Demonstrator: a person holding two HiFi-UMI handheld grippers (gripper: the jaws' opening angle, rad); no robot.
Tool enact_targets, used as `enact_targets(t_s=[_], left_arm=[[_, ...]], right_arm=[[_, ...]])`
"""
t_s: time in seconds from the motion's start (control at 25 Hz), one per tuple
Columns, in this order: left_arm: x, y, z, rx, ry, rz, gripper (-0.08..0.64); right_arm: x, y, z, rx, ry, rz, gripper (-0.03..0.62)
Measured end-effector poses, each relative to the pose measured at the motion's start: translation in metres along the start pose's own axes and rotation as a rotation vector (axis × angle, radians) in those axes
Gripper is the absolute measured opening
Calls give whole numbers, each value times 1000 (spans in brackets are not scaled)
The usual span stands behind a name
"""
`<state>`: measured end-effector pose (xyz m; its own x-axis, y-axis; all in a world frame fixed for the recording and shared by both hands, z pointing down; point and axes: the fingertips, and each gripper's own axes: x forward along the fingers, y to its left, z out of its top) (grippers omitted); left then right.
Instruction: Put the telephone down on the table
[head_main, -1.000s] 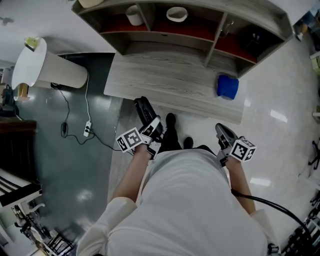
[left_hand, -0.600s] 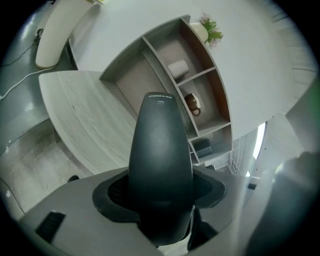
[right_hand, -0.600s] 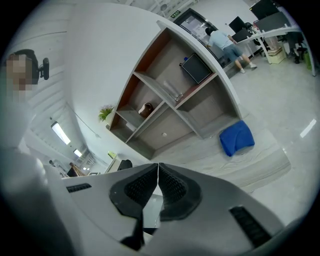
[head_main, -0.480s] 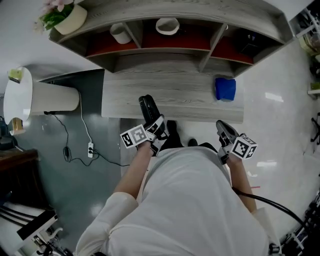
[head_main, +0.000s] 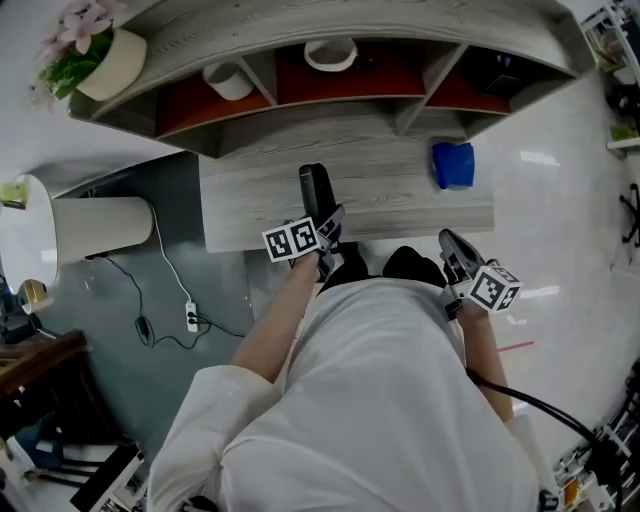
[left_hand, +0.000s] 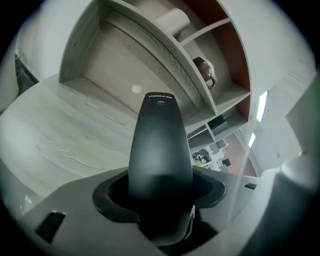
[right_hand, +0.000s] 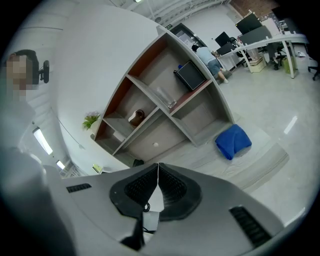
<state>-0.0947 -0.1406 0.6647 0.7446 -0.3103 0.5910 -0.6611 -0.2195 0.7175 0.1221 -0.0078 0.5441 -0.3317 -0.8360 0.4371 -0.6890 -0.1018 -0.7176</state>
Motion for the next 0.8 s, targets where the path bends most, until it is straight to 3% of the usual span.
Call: enact_targets(t_s=[0.32, 0.64, 0.8], left_arm=[[32, 36, 14, 292, 173, 106, 296], [79, 51, 35, 755, 431, 112, 296], [100, 66, 46, 923, 541, 100, 296]], right_arm=[[10, -7, 9, 12, 26, -16, 18], [21, -23, 15, -15, 93, -17, 18], [32, -24, 11, -50, 138, -27, 18]])
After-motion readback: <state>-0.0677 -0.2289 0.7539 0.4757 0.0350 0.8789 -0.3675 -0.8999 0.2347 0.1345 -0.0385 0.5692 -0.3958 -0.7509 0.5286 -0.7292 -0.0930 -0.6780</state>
